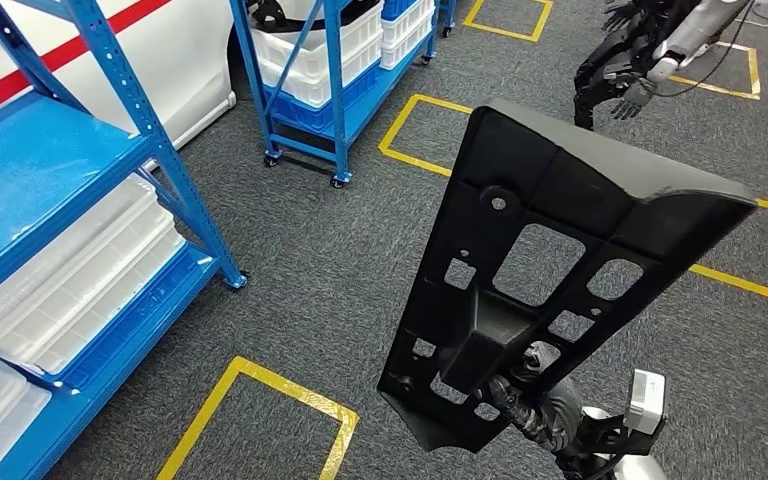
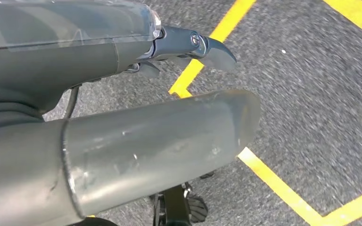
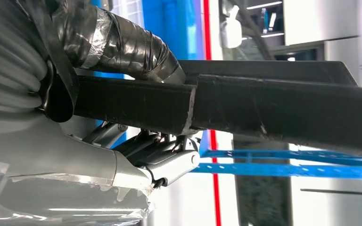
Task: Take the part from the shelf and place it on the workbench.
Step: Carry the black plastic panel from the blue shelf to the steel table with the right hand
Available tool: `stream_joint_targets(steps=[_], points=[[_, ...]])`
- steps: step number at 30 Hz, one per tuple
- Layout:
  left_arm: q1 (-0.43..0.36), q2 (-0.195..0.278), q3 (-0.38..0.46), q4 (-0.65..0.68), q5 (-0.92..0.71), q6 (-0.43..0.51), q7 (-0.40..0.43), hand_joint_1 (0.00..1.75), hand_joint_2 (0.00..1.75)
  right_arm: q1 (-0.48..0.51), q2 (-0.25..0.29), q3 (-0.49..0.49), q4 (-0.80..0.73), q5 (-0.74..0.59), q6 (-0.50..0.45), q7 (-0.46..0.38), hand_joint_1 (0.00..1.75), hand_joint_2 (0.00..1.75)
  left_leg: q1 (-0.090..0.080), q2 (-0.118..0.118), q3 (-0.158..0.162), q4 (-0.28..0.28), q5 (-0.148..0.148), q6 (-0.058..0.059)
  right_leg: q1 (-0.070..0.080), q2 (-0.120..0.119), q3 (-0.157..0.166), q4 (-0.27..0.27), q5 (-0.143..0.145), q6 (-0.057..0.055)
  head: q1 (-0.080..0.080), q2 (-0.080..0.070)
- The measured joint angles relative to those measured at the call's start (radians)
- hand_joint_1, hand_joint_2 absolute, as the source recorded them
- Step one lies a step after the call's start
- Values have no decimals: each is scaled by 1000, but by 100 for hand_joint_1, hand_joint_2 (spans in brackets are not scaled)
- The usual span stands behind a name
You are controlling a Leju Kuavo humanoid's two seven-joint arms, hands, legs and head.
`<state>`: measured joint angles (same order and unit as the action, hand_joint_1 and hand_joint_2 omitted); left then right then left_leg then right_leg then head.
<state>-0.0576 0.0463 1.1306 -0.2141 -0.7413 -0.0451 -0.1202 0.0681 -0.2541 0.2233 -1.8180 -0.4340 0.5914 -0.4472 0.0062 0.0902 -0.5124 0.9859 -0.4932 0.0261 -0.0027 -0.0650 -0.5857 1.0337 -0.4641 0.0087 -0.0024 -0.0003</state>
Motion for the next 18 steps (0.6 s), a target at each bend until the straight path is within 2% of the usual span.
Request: stream_joint_targets(steps=[1, 3, 4, 5, 6, 7, 8, 9, 10, 11, 12, 13, 14, 15, 16, 17, 18], points=[[0, 0, 0, 0, -1, 0, 0, 0, 0, 1, 7, -1, -3, 6, 4, -9, 175, 175, -2, 9, 2, 0, -3, -5, 5, -7, 8, -19, 1, -6, 0, 0], [-1, -2, 0, 0, -1, 3, 2, 0, 0, 11, 19, -2, -21, 24, 9, -27, 175, 175, -4, 27, 7, -1, -7, -15, 7, 14, 5, -21, 2, -16, 0, 0], [-2, -3, 0, 0, -1, 5, 2, 0, 0, 19, 23, -3, -35, 32, 12, -35, 175, 175, -2, 28, 9, 2, -13, -20, 5, 25, 6, -24, 3, -22, 0, 0], [-3, -4, 0, 0, -1, 6, 3, 0, 0, 25, 28, -3, -51, 40, 15, -41, 175, 175, 0, 13, 5, 16, -26, -25, 3, 35, 8, -29, 5, -29, 0, 0], [-2, -4, 0, 0, -1, 7, 2, 0, 0, 28, 32, -3, -65, 44, 17, -46, 175, 175, 2, -12, -9, 51, -51, -29, 1, 45, 11, -33, 8, -36, -1, 0], [-1, -5, 0, 0, -1, 8, 2, 0, 0, 30, 36, -3, -76, 47, 18, -48, 175, 175, 5, -42, -30, 100, -80, -31, 0, 54, 12, -35, 9, -41, -1, 0], [1, -6, 0, 0, -1, 9, 2, 0, 0, 31, 40, -3, -83, 48, 19, -50, 175, 175, 5, -68, -64, 171, -115, -32, 1, 66, 12, -35, 10, -44, -1, 0], [4, -6, 0, 0, -1, 9, 3, 0, 0, 34, 43, -3, -88, 50, 19, -52, 175, 175, 6, -80, -100, 243, -143, -33, 2, 79, 11, -34, 10, -46, -1, 0], [6, -6, 0, 0, -1, 10, 3, 0, 0, 38, 45, -3, -92, 53, 20, -55, 175, 175, 5, -84, -127, 293, -154, -33, 3, 93, 11, -33, 10, -46, -1, 0], [7, -6, 0, 0, -1, 10, 2, 0, 0, 42, 47, -3, -97, 62, 20, -61, 175, 175, 5, -86, -143, 315, -148, -32, 4, 107, 11, -31, 10, -46, -1, 0], [7, -7, 0, 0, -1, 11, 0, 0, 0, 45, 48, -2, -105, 76, 20, -70, 175, 175, 6, -88, -137, 289, -119, -30, 4, 121, 11, -29, 9, -45, -1, 0], [6, -7, 0, 0, -1, 12, -2, 0, 0, 48, 49, -2, -115, 93, 18, -80, 175, 175, 6, -94, -113, 228, -77, -29, 4, 133, 12, -27, 8, -44, -1, 0], [6, -7, 0, 0, -1, 13, -4, 0, 0, 50, 49, 0, -128, 111, 13, -92, 175, 175, 8, -116, -82, 154, -39, -26, 2, 146, 12, -23, 6, -42, -1, 0], [6, -8, 0, 0, -1, 15, -5, 0, 0, 52, 50, 2, -142, 125, 7, -103, 175, 175, 9, -140, -55, 90, -13, -25, 2, 157, 9, -17, 4, -37, -1, 0], [6, -8, 1, 0, -1, 16, -6, 0, 0, 54, 51, 4, -156, 135, 1, -112, 175, 175, 10, -161, -37, 48, 0, -23, 1, 169, 4, -13, 4, -32, -1, 0], [7, -8, 1, 0, -1, 18, -6, 0, 0, 57, 53, 7, -170, 143, -7, -122, 175, 175, 10, -175, -30, 30, 2, -21, -1, 180, -1, -9, 4, -26, -1, 0], [7, -8, 1, 0, -1, 19, -5, 0, 0, 61, 55, 9, -184, 149, -15, -130, 175, 175, 7, -170, -29, 28, 1, -18, -3, 191, -5, -9, 6, -19, -1, 0]])
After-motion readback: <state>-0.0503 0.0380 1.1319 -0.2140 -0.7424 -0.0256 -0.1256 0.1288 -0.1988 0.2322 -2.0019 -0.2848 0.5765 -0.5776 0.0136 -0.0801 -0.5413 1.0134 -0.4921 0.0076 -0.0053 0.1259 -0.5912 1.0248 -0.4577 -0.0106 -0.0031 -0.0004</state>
